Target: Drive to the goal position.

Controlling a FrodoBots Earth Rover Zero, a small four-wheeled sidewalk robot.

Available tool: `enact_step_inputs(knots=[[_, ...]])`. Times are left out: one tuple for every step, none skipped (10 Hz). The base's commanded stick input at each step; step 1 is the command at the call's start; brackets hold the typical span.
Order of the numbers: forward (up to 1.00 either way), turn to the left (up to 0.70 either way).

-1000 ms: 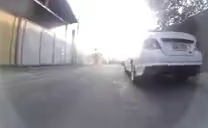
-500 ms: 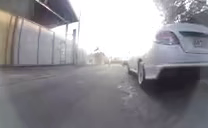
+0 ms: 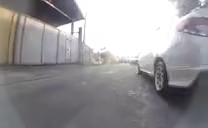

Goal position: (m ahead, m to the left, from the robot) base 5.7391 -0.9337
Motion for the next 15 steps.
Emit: enact_step_inputs(knots=[[1.0, -0.11], [1.0, -0.26], [1.0, 0.01], [1.0, 0.01], [1.0, 0.01], [1.0, -0.02], [1.0, -0.39], [1.0, -0.25], [1.0, 0.01], [1.0, -0.06], [1.0, -0.39], [1.0, -0.39], [1.0, -0.32], [1.0, 0.01], [1.0, -0.11]])
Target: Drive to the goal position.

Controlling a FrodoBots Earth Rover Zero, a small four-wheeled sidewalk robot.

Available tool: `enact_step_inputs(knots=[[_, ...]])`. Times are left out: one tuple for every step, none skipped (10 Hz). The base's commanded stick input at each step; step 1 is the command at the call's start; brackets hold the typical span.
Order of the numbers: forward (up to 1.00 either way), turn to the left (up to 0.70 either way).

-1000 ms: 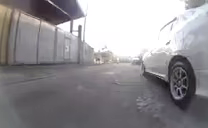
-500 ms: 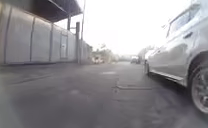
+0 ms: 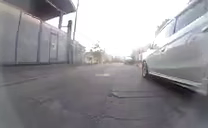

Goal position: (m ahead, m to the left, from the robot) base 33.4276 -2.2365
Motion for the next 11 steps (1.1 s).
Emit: enact_step_inputs(knots=[[1.0, -0.39], [1.0, -0.39], [1.0, -0.36], [1.0, -0.05], [1.0, -0.39], [1.0, -0.39], [1.0, -0.39], [1.0, -0.39], [1.0, -0.39], [1.0, -0.39], [1.0, -0.37]])
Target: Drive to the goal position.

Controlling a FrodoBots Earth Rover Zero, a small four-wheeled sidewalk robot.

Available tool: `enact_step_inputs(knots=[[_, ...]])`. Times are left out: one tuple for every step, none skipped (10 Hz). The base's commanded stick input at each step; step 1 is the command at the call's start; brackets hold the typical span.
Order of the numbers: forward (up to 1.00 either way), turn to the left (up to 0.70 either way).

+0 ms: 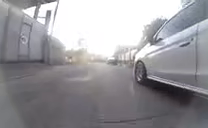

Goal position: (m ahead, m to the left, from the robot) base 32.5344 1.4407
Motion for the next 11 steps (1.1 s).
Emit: enact_step_inputs(knots=[[1.0, -0.04], [1.0, 0.01], [1.0, 0.01], [1.0, 0.01], [1.0, 0.01], [1.0, 0.01], [1.0, 0.01], [1.0, 0.01], [1.0, 0.01], [1.0, 0.01], [1.0, 0.01]])
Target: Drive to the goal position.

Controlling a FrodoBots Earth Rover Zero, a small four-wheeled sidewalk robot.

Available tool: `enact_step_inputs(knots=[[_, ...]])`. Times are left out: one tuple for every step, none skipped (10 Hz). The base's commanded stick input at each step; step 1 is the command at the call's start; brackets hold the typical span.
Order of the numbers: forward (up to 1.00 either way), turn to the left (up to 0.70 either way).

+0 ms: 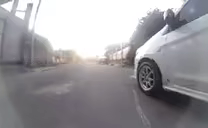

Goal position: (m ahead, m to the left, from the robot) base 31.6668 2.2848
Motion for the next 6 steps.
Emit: enact_step_inputs(knots=[[1.0, 0.01], [1.0, 0.01], [1.0, 0.01], [1.0, 0.01], [1.0, 0.01], [1.0, 0.01]])
